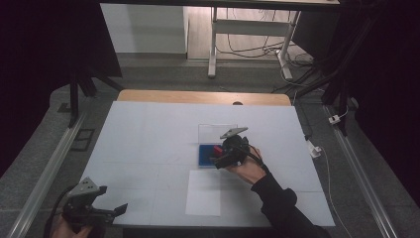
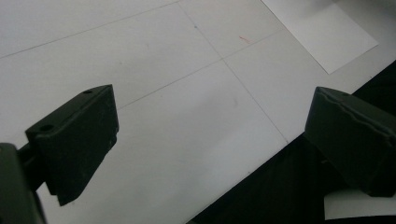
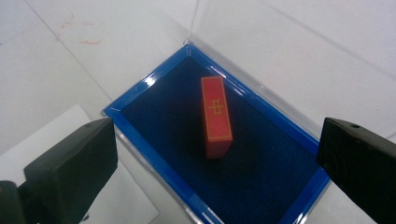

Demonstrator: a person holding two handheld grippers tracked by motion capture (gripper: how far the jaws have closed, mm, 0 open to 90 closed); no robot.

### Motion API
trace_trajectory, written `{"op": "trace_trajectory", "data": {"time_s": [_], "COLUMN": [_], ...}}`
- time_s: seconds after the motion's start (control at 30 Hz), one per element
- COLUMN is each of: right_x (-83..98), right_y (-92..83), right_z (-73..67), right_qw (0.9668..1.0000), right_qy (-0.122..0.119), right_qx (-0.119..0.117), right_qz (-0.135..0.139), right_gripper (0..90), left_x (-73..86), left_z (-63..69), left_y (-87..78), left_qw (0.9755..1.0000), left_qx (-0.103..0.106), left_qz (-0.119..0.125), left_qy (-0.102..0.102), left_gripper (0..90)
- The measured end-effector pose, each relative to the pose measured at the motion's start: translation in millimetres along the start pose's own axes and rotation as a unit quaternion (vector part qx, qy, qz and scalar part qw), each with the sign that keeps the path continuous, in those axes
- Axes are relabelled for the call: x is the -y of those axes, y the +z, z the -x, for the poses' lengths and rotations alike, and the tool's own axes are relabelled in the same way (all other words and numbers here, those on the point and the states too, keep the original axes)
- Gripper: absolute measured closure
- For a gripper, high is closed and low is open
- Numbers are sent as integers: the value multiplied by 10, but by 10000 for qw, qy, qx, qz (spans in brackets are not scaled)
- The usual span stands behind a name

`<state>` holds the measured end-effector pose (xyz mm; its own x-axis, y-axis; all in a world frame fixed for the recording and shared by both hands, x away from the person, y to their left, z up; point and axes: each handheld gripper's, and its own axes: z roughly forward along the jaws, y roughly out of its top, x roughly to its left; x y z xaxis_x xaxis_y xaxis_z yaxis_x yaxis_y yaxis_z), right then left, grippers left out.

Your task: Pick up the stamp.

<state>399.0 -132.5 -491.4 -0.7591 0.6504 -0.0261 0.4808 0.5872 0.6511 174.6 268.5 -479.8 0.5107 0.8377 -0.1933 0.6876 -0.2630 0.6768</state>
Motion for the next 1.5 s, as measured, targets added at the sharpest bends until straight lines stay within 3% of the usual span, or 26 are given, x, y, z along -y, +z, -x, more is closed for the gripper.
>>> {"op": "trace_trajectory", "data": {"time_s": [0.13, 0.2, 0.23, 0.27, 0.37, 0.5, 0.77, 0.97, 1.0, 1.4, 1.43, 1.5], "right_x": [-16, -40, -40, -57, -70, -90, -107, -114, -111, -116, -120, -123], "right_y": [29, 38, 38, 37, 37, 57, 60, 55, 56, 32, 6, -12], "right_z": [4, 5, 5, 10, 11, 39, 59, 61, 62, 41, 31, 24], "right_qw": [9999, 10000, 10000, 9999, 9999, 9999, 9998, 9997, 9997, 9998, 9995, 9994], "right_qy": [-90, -82, -82, -143, -161, -43, -22, -8, -21, -121, -265, -321], "right_qx": [45, 8, 8, -50, -24, -125, -213, -253, -250, -169, -148, -115], "right_qz": [-40, 18, 18, -24, -44, -88, -54, -24, -23, 5, 70, 104], "right_gripper": [20, 121, 121, 206, 276, 437, 636, 722, 775, 802, 802, 802], "left_x": [-1, -1, 0, 0, 0, -1, -3, -3, -3, -3, -3, -1], "left_z": [-3, -2, -2, -3, -3, -2, -2, -2, -2, -5, -4, -3], "left_y": [0, 0, 1, 1, 0, 2, 5, 5, 6, 4, 3, 0], "left_qw": [10000, 10000, 10000, 10000, 10000, 10000, 10000, 10000, 10000, 10000, 10000, 10000], "left_qx": [9, 9, 8, 9, 12, 8, 9, 9, 9, 21, 21, 24], "left_qz": [-7, -7, -2, -3, -9, -16, -31, -34, -35, -28, -23, 1], "left_qy": [1, 3, 3, 3, 3, 9, 16, 17, 15, 7, 7, 1], "left_gripper": [31, 32, 32, 32, 32, 34, 36, 37, 38, 39, 40, 40]}}
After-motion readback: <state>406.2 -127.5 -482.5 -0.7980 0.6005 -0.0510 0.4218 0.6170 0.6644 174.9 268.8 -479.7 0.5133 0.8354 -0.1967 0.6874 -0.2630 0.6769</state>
